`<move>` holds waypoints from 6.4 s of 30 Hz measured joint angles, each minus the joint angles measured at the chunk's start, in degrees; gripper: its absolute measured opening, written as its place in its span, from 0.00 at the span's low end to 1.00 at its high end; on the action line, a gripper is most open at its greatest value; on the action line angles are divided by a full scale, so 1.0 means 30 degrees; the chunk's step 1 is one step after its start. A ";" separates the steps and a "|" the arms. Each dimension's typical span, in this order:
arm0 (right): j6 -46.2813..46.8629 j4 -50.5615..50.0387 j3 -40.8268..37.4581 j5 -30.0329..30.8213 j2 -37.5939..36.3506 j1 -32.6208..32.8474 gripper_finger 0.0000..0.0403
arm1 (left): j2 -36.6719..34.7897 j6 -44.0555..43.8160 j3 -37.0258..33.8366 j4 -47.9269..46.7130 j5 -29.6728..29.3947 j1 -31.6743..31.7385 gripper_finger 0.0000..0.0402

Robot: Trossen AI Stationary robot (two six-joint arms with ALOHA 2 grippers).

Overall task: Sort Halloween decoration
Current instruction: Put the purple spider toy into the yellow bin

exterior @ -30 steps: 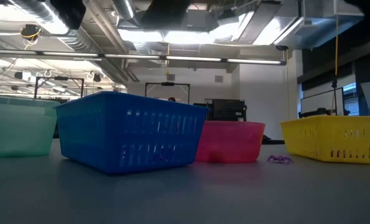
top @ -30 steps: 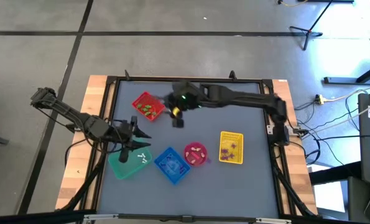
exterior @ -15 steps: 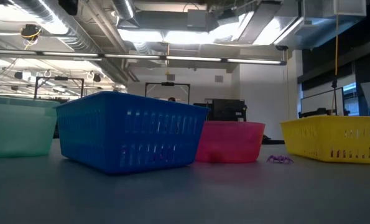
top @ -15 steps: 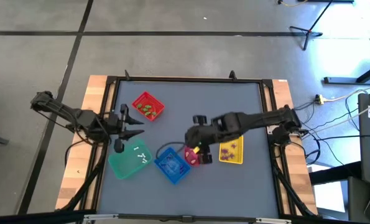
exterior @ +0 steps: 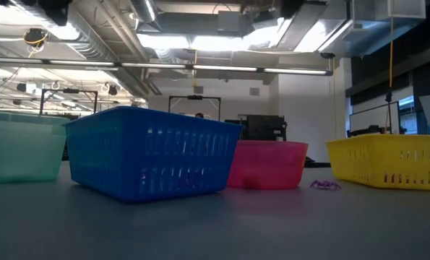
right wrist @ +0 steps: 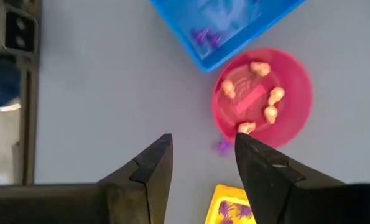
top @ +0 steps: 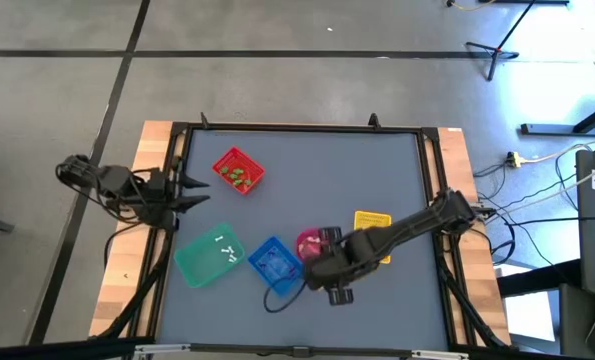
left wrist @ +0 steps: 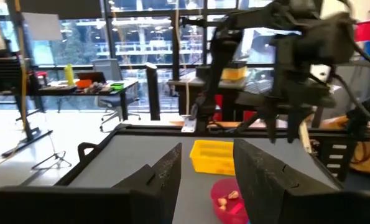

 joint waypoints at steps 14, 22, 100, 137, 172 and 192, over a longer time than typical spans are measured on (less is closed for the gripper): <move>0.1076 -0.1881 -0.1674 0.0809 0.0579 0.1513 0.43 | -0.2493 -0.0268 -0.0015 -0.3410 -0.0514 0.0000 0.33; 0.1356 0.1640 -0.6457 -0.0411 -0.0730 0.1498 0.43 | -0.3643 -0.0117 -0.0015 -0.4231 -0.1041 0.0000 0.32; -0.8073 0.7988 -1.1918 -0.1443 -0.0073 -0.2007 0.43 | -0.3643 -0.1705 -0.5719 -0.0852 -0.3438 0.0000 0.33; -0.8533 0.8153 -1.2027 -0.1641 0.0510 -0.1999 0.12 | -0.3650 -0.0490 -0.7647 0.3257 -0.2130 -0.0007 0.33; -0.8530 0.8259 -1.1961 -0.1786 0.0533 -0.2007 0.12 | -0.3650 0.4110 -0.8743 0.5343 0.1401 0.4681 0.32; -0.8522 0.6082 -0.9587 -0.1800 0.0663 -0.2007 0.12 | -0.3650 0.2783 -0.8740 0.4933 0.5221 0.4823 0.32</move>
